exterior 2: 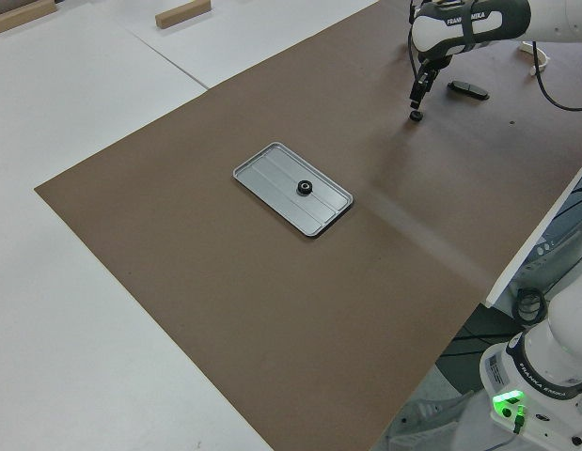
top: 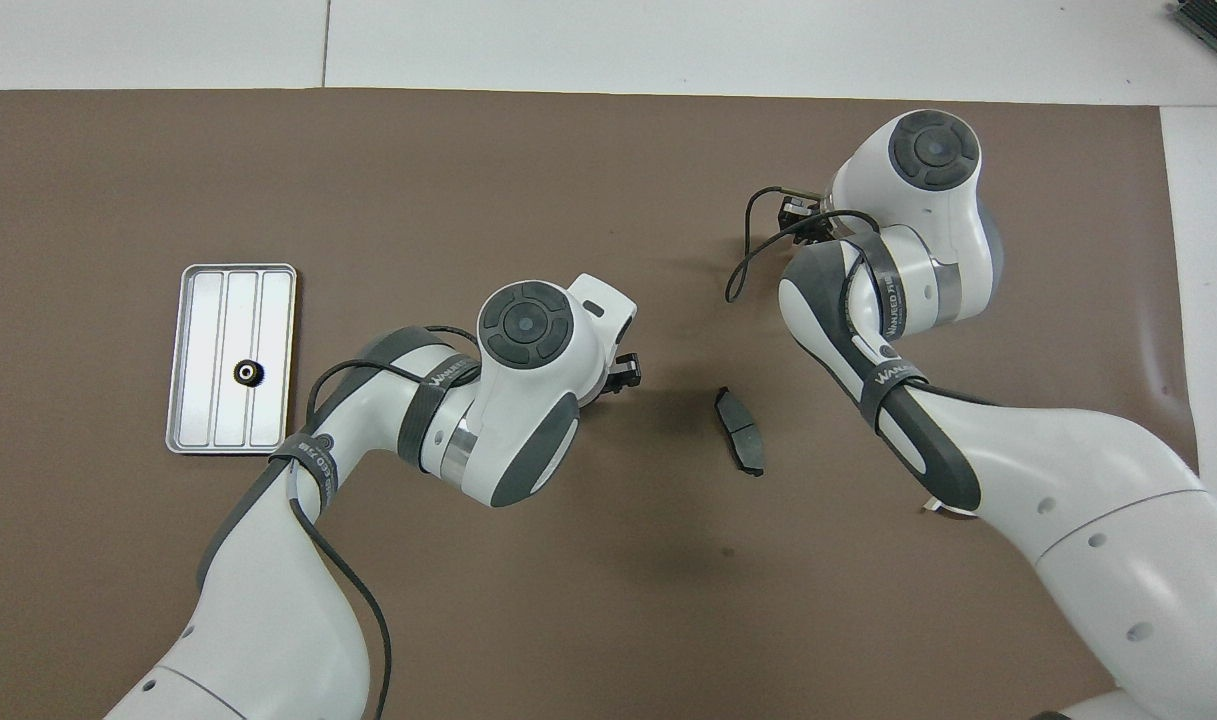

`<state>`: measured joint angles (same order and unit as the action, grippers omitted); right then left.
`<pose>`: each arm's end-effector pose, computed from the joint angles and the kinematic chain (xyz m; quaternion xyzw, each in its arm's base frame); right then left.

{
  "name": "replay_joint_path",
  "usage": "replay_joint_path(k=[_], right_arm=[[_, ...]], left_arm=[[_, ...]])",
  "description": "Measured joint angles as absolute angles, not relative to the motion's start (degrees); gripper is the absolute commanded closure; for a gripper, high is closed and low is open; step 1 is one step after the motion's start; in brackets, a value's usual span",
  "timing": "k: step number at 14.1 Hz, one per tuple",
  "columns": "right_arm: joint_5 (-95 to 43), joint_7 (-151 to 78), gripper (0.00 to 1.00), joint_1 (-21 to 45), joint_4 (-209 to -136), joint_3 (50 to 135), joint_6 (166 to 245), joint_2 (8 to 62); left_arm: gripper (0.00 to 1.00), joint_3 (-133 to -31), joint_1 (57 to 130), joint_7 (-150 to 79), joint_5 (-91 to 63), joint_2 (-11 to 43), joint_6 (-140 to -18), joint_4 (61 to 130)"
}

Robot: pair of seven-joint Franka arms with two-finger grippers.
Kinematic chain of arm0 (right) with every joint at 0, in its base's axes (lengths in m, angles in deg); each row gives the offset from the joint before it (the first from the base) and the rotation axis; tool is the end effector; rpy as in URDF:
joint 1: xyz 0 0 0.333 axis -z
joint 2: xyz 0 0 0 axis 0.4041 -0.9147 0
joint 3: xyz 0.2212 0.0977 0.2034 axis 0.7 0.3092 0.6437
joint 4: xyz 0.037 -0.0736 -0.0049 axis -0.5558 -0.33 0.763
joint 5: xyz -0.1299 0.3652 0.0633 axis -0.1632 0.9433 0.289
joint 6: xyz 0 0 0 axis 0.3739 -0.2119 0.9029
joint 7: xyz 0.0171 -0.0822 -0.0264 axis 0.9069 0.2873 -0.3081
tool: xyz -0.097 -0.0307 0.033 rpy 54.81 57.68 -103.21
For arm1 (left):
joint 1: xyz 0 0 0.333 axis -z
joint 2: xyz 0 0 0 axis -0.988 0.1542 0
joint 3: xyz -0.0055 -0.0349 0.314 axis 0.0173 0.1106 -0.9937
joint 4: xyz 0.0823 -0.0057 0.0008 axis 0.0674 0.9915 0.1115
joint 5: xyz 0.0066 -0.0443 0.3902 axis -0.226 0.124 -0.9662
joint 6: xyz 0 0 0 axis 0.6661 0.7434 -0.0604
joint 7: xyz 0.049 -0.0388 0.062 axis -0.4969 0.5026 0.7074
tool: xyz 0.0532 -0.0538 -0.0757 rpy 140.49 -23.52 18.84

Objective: Pick bearing gear from pile to tray
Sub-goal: 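Carry the gear to the tray while the right gripper grasps the third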

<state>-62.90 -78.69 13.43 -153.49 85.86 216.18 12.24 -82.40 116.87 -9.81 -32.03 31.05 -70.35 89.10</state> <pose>0.7129 0.1307 0.2982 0.9826 -0.1740 0.0620 0.0214 0.5109 -0.4058 0.3122 0.9962 0.0632 -0.0241 0.0556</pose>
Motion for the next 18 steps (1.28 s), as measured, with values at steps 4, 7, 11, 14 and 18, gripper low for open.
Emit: replay_joint_path(k=[4, 7, 11, 14, 18], right_arm=[[-62.9, -78.69, 0.87, 13.42, -153.55, 85.86, 216.29, 11.99], [-62.64, -78.8, 1.0, 13.29, -153.5, 85.89, 216.3, 11.98], [-62.51, -80.61, 1.0, 12.13, -152.95, 86.06, 216.3, 12.26], [-62.51, -80.69, 1.0, 11.9, -152.72, 86.31, 215.54, 13.88], [-62.48, -80.69, 1.0, 11.65, -153.17, 87.93, 210.41, 18.99]], left_arm=[[0.27, -82.81, 116.87, -9.8, -32.15, 31.22, -70.11, 89.62], [0.33, -83.16, 116.84, -9.81, -32.32, 31.22, -70.11, 91.08], [0.48, -83.35, 116.79, -9.8, -32.55, 30.56, -70.31, 92.41], [0.64, -83.5, 116.78, -9.72, -32.65, 30.1, -70.3, 92.89], [0.83, -83.18, 116.88, -9.41, -32.67, 29.63, -70.35, 93.19]])
